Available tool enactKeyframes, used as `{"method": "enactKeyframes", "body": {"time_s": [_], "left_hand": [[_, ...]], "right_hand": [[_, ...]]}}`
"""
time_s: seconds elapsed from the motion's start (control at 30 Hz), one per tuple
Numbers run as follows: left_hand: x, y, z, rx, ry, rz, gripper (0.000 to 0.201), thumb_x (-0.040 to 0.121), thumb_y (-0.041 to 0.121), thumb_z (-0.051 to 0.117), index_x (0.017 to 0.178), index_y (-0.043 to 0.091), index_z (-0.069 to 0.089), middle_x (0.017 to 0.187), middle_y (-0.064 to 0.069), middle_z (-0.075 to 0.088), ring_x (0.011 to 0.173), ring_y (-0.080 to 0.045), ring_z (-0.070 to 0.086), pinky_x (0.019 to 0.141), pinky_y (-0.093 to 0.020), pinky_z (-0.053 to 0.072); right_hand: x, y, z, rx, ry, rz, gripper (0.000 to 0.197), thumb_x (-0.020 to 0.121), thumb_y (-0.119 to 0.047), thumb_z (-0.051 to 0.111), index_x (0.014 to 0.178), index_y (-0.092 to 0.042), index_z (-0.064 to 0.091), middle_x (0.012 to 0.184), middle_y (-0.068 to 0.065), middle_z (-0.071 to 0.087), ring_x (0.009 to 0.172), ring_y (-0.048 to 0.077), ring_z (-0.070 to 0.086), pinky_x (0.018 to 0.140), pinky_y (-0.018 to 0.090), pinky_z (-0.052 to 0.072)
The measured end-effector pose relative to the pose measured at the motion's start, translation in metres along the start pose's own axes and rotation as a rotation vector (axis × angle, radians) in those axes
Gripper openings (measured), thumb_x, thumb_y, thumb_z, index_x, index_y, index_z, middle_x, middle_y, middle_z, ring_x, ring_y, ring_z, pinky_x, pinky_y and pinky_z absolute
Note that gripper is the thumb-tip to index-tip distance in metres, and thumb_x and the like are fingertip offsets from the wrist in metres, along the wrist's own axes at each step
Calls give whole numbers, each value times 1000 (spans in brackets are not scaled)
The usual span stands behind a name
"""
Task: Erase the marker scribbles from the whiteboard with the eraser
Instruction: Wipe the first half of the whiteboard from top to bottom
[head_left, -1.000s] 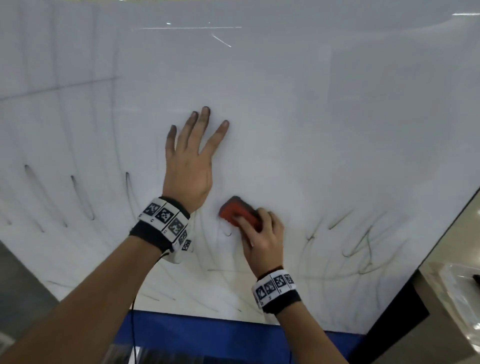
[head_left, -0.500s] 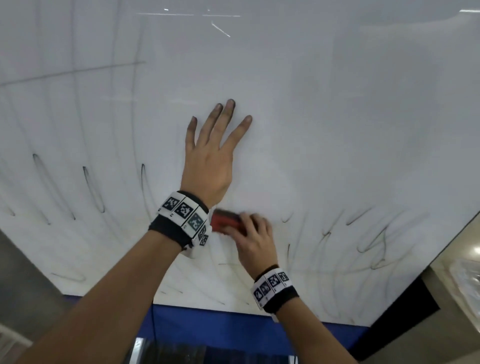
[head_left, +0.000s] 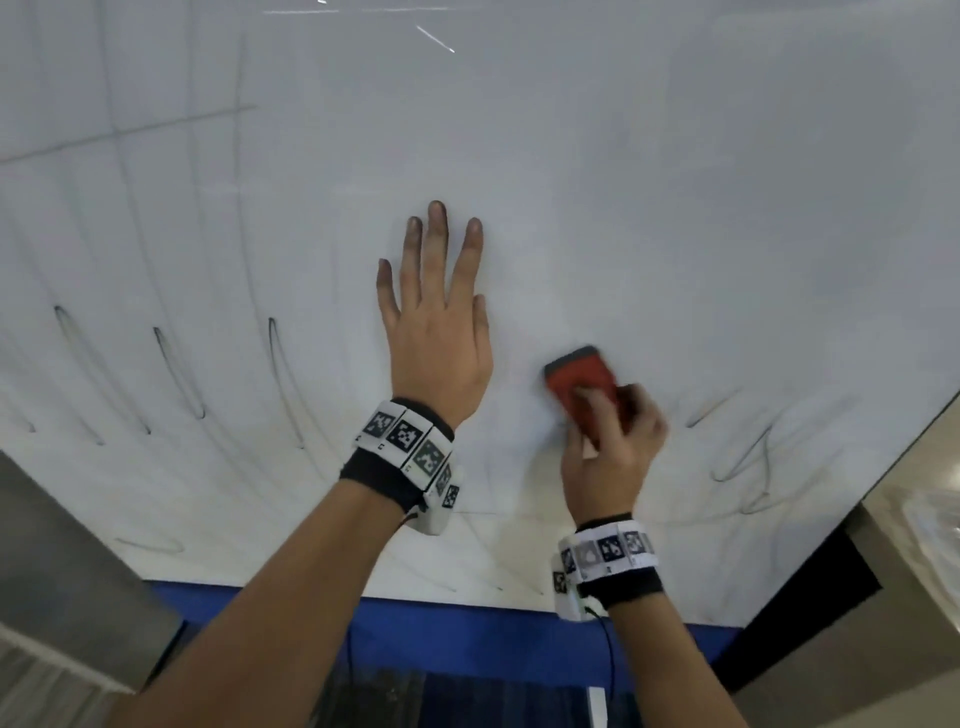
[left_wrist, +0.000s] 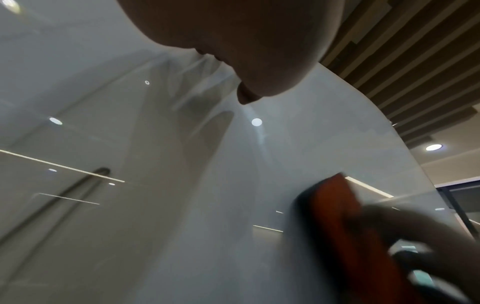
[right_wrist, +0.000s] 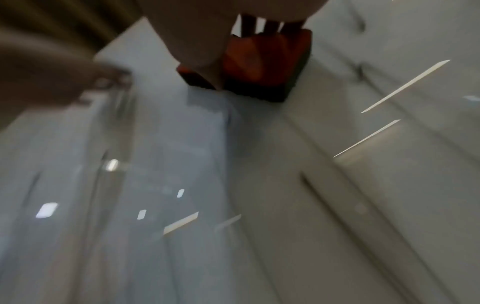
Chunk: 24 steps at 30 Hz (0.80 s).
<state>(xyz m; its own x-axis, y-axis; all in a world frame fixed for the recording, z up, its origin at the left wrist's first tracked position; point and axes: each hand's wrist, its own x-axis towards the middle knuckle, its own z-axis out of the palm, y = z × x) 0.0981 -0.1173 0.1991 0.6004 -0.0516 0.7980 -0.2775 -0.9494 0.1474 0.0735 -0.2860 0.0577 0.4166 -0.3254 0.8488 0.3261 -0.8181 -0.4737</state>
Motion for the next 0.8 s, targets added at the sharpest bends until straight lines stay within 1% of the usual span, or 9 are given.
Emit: {"method": "enactKeyframes", "body": {"time_s": [0.1,0.17,0.23,0.33,0.4,0.47,0.57,0.7,0.8], "left_hand": [[-3,-3,0,35,-8,21,65,103,24,42,162,26,15,170,-6,7,158,-25,6,125,-56,12],[-3,-8,-1,59,-12,41,64,103,26,41,162,27,16,170,-6,8,157,-24,8,125,-56,11],[-4,-8,-2,81,-26,36,64,103,29,42,162,27,15,170,-6,7,157,-25,8,125,-56,11],[-7,6,-2,116,-44,-19,72,99,35,48,162,22,14,170,-10,5,157,-29,7,126,-54,11],[-8,21,-3,104,-43,-34,76,96,37,51,161,21,15,170,-10,5,157,-30,5,126,-55,11],[-9,39,-1,87,-30,70,74,96,34,54,161,26,20,170,-9,7,157,-31,6,125,-56,12],[-12,69,8,32,-43,219,67,97,31,52,159,28,27,169,-8,12,157,-29,8,125,-55,12],[-20,96,26,20,-113,205,62,103,31,45,160,32,22,170,-7,7,158,-27,4,125,-56,12],[-22,94,31,54,-102,196,60,105,32,43,160,36,21,170,-5,7,158,-25,6,123,-61,13]], "right_hand": [[-41,16,6,-108,-288,-319,46,74,0,82,109,-27,70,129,13,53,112,40,49,96,55,46],[-25,34,-6,-124,-311,-342,45,73,0,82,108,-27,72,127,15,55,111,40,49,94,54,46],[5,44,-28,-92,-202,-195,42,76,0,78,111,-22,72,126,20,55,112,41,49,97,52,44],[61,67,-62,31,142,174,41,80,-8,76,120,-11,66,124,25,51,113,39,50,102,42,42],[87,90,-78,130,367,381,45,81,-16,74,124,-10,62,120,21,51,109,36,54,98,47,48],[88,99,-75,173,455,488,45,82,-19,72,125,-13,62,120,17,51,110,36,56,97,50,49],[42,73,-48,81,276,277,39,84,-15,67,123,-16,62,129,25,51,117,41,50,106,42,40],[-11,78,-37,-93,-214,-267,40,80,-4,75,113,-26,68,132,14,53,115,41,50,100,53,44],[19,109,-66,-73,-94,-146,38,81,-4,76,115,-21,69,130,20,54,115,41,48,102,48,43]]}}
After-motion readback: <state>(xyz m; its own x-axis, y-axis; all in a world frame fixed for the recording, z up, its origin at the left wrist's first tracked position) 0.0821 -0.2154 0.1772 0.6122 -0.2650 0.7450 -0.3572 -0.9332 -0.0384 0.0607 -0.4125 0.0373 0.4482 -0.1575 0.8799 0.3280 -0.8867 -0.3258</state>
